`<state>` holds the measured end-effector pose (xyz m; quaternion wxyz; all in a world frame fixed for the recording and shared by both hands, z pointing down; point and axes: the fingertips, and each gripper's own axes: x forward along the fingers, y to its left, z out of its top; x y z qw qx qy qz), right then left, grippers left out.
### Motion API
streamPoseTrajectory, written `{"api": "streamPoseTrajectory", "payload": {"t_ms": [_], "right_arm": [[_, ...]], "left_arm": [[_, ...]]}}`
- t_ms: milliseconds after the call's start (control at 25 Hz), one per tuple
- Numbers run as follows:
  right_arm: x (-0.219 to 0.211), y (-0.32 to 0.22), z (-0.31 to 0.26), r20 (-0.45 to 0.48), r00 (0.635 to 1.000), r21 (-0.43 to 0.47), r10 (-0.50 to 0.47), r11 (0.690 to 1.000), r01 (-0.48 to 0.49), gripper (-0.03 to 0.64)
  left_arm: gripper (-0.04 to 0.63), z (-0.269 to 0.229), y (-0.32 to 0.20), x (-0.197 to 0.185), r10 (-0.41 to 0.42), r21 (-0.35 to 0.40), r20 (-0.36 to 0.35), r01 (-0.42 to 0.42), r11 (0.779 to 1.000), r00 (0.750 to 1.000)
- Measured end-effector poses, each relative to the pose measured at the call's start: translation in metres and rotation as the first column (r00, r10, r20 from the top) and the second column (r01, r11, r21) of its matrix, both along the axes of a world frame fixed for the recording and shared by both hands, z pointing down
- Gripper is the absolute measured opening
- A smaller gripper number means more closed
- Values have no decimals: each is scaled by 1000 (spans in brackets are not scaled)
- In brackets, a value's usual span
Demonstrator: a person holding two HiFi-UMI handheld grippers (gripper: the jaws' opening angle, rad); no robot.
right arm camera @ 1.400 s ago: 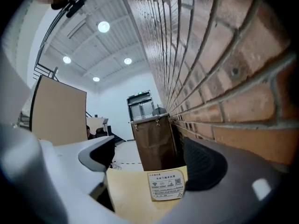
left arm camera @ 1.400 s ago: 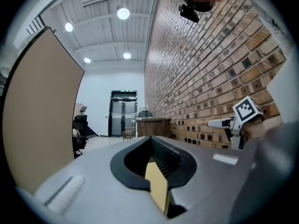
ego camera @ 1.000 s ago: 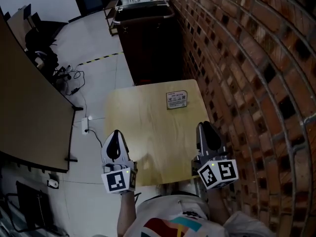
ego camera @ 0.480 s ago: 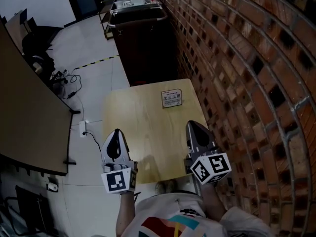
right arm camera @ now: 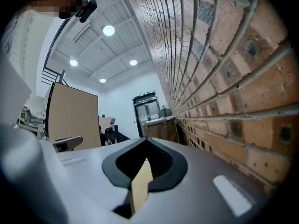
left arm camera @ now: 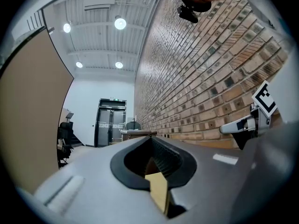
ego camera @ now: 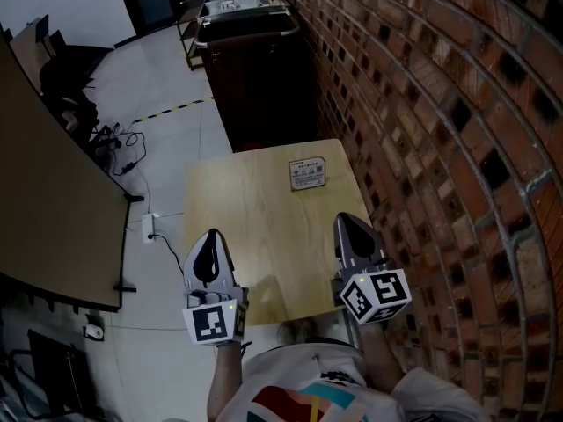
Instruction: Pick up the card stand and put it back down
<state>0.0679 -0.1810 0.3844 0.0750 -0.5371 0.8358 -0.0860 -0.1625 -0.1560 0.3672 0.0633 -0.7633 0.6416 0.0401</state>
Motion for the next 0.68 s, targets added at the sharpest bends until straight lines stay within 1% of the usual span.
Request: {"api": "streamPoseTrajectory", "payload": {"t_ms": [240,560,680], "right_arm": [[1,-1,2,-26,999,-1,19,1000,-19,6],[-5,4,5,-69,998,6,8,1000,-8,6],[-7,5,5,-73,997,7,6,1000,-5,6]], "left_arm": [[0,-1,0,-2,-1,3,-3,1,1000,1000],[0,0,2,-3,-2,-1,-10,2,1000,1000],[0,1,3,-6,-8,-3,-11,8,1000,1000]]}}
